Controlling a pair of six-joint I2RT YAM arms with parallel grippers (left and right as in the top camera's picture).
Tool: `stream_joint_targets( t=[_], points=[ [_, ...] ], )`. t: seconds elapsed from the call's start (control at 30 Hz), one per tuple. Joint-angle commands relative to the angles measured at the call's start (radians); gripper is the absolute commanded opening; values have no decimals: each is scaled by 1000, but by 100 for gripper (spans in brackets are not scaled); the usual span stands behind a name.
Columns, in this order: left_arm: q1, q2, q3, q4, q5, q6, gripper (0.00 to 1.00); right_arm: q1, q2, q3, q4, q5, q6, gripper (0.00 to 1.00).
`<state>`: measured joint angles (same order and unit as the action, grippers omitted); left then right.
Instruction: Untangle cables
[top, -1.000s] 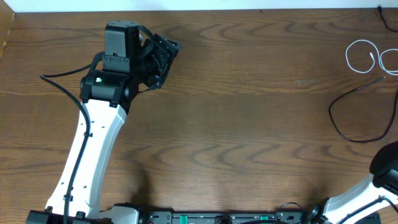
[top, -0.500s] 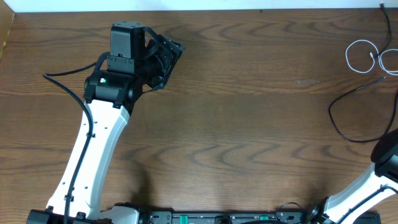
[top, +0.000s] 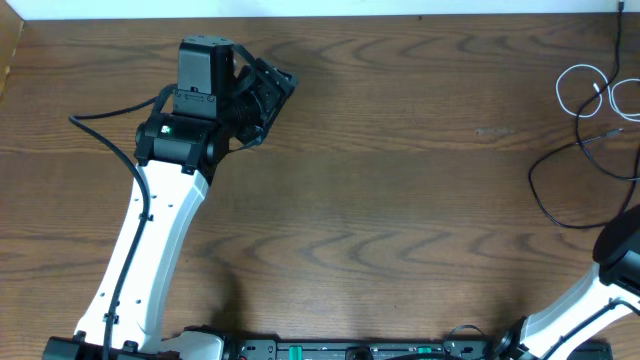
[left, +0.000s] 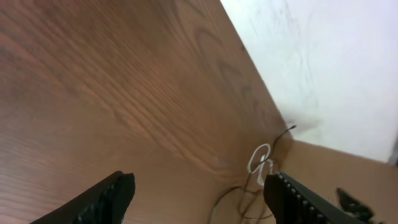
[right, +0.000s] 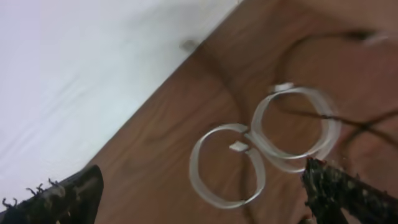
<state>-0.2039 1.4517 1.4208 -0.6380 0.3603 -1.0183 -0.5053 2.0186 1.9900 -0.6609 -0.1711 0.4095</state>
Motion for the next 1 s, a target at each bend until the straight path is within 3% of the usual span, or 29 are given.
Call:
stream_joint_targets(
  t=[0.0,0.1,0.23,0.27,0.3,0.4,0.77,0.97],
  points=[
    [-1,2,5,-21,-14,160,72,21,-100,7,-29,-333,-83,99],
    [0,2,5,-53,-14,348,75,58,-142,7,-96,-464,-123,99],
    [0,2,5,-116,-14,520,78,139,-200,7,-209,-494,-192,99],
    [0,2,5,-130,-14,546,98,167,-214,7,-236,-494,-216,99],
    [0,2,5,-145,-14,563,98,205,-230,7,-264,-492,-264,99],
    [0,2,5,-185,-14,578,98,306,-276,7,-328,-438,-353,99],
    [0,2,5,-229,-14,577,98,655,-480,7,-482,198,-363,99],
    [0,2,5,-229,-14,577,98,702,-602,7,-633,240,-362,99]
  ],
)
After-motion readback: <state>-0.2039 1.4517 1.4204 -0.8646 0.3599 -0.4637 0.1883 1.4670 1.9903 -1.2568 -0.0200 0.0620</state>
